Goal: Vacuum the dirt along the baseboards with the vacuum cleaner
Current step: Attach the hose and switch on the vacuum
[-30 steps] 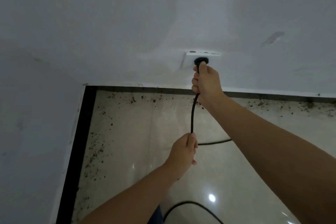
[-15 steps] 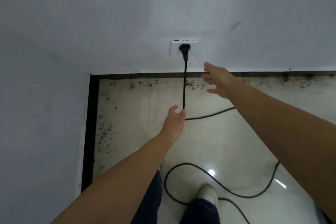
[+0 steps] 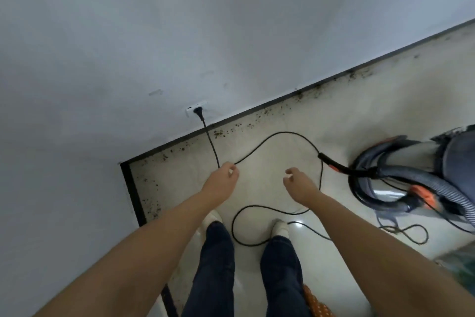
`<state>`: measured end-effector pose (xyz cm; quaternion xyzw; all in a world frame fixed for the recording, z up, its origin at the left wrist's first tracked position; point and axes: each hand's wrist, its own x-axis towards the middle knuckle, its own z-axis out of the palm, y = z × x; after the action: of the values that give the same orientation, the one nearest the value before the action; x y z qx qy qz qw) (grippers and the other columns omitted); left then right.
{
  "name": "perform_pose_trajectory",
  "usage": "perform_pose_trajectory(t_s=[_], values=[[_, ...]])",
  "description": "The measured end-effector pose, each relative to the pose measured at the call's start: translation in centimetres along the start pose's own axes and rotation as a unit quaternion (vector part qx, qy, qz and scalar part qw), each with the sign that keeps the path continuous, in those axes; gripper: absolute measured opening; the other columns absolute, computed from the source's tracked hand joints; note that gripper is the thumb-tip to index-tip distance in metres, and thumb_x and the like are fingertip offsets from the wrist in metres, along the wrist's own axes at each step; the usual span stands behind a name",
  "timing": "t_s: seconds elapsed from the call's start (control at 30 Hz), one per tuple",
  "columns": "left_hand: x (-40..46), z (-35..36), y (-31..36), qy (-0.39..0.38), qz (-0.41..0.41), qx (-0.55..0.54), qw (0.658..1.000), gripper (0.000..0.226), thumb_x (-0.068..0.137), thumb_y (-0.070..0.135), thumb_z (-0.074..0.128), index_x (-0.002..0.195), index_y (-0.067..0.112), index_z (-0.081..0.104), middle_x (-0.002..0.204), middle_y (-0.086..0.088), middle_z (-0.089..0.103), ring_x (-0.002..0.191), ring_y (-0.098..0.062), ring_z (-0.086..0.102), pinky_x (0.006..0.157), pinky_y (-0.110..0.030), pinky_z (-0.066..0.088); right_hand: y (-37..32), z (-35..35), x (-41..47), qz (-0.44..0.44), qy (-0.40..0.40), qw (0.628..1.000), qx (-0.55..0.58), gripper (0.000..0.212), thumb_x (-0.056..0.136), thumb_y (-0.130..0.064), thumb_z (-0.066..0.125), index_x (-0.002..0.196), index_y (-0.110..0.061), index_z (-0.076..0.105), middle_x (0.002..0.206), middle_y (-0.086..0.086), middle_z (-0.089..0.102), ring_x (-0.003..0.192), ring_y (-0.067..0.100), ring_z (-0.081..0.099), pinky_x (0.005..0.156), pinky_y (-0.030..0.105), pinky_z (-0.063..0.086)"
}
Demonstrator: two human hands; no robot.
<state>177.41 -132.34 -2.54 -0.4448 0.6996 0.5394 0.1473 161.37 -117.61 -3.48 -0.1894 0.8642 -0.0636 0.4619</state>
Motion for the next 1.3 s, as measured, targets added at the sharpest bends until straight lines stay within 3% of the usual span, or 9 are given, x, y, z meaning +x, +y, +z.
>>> perform_pose_trajectory(t_s=[0.3,0.43,0.67,0.8,0.9,1.0,1.13,1.2,1.3], values=[[-4.0,4.7,14.0,-0.046,0.136,0.152,0.978,0.034,0.102,0.037,0.034,0.122,0.015,0.051,0.115,-0.008,0.063,0.1,-0.022,0.06,0.086,-0.033,0.046,8.4,-8.6,-11.0,0.02,0.102,0.992,0.074,0.047,0.102,-0.023,0.04,0.146,-0.008,0.033,0.14,0.019,0.045,0.121,0.031,0.05,0.096,0.032,0.04],[-7.8,12.3,20.2,-0.069,0.183,0.178,0.964,0.03,0.102,0.034,0.036,0.116,0.012,0.051,0.106,-0.009,0.064,0.098,-0.026,0.062,0.084,-0.035,0.047,14.7,-12.6,-16.8,0.013,0.169,0.98,0.103,0.043,0.102,-0.019,0.04,0.144,-0.009,0.037,0.133,0.016,0.051,0.099,0.024,0.055,0.079,0.029,0.044],[-17.2,29.6,31.2,-0.106,0.271,0.179,0.94,0.028,0.102,0.029,0.036,0.114,0.01,0.053,0.109,-0.014,0.065,0.098,-0.025,0.059,0.083,-0.031,0.044,30.9,-18.1,-26.8,0.033,0.266,0.95,0.161,0.03,0.1,-0.024,0.043,0.128,-0.013,0.047,0.115,0.014,0.06,0.1,0.029,0.057,0.084,0.036,0.046],[-21.1,36.7,35.4,-0.151,0.325,0.217,0.908,0.032,0.103,0.032,0.034,0.114,0.009,0.053,0.108,-0.012,0.063,0.098,-0.024,0.058,0.083,-0.032,0.044,37.9,-20.7,-30.5,0.043,0.286,0.943,0.165,0.035,0.101,-0.02,0.039,0.134,-0.007,0.042,0.118,0.017,0.059,0.093,0.025,0.055,0.073,0.031,0.04],[-20.6,39.2,37.1,-0.148,0.32,0.239,0.905,0.029,0.102,0.033,0.036,0.108,0.011,0.054,0.102,-0.009,0.063,0.092,-0.021,0.059,0.081,-0.032,0.045,40.8,-21.6,-31.0,0.049,0.288,0.939,0.179,0.036,0.102,-0.022,0.035,0.135,-0.008,0.041,0.114,0.015,0.059,0.085,0.02,0.052,0.069,0.029,0.037],[-18.8,41.8,38.6,-0.15,0.303,0.254,0.906,0.025,0.101,0.03,0.039,0.105,0.011,0.055,0.097,-0.006,0.061,0.094,-0.022,0.059,0.079,-0.03,0.043,43.6,-22.1,-30.2,0.054,0.279,0.939,0.195,0.036,0.103,-0.021,0.035,0.136,-0.009,0.042,0.123,0.013,0.058,0.098,0.023,0.054,0.078,0.029,0.039],[-14.4,44.3,38.9,-0.16,0.26,0.269,0.913,0.018,0.099,0.021,0.041,0.09,0.012,0.053,0.083,-0.005,0.061,0.073,-0.013,0.057,0.07,-0.028,0.047,46.8,-23.0,-26.6,0.085,0.252,0.94,0.214,0.032,0.103,-0.016,0.034,0.128,-0.003,0.049,0.125,0.015,0.057,0.114,0.031,0.054,0.09,0.034,0.042],[-11.2,45.4,38.8,-0.161,0.222,0.275,0.921,0.017,0.097,0.018,0.042,0.088,0.012,0.055,0.095,-0.016,0.067,0.082,-0.025,0.061,0.079,-0.036,0.049,47.9,-23.5,-24.1,0.097,0.228,0.943,0.224,0.033,0.104,-0.013,0.031,0.127,0.002,0.05,0.127,0.016,0.055,0.116,0.032,0.053,0.092,0.033,0.039],[-6.3,46.5,39.1,-0.166,0.154,0.27,0.936,0.017,0.097,0.015,0.043,0.091,0.008,0.058,0.105,-0.021,0.067,0.085,-0.03,0.059,0.072,-0.034,0.044,49.7,-24.2,-19.6,0.119,0.2,0.947,0.221,0.031,0.102,-0.014,0.034,0.125,-0.002,0.052,0.122,0.016,0.058,0.111,0.031,0.055,0.087,0.031,0.041]])
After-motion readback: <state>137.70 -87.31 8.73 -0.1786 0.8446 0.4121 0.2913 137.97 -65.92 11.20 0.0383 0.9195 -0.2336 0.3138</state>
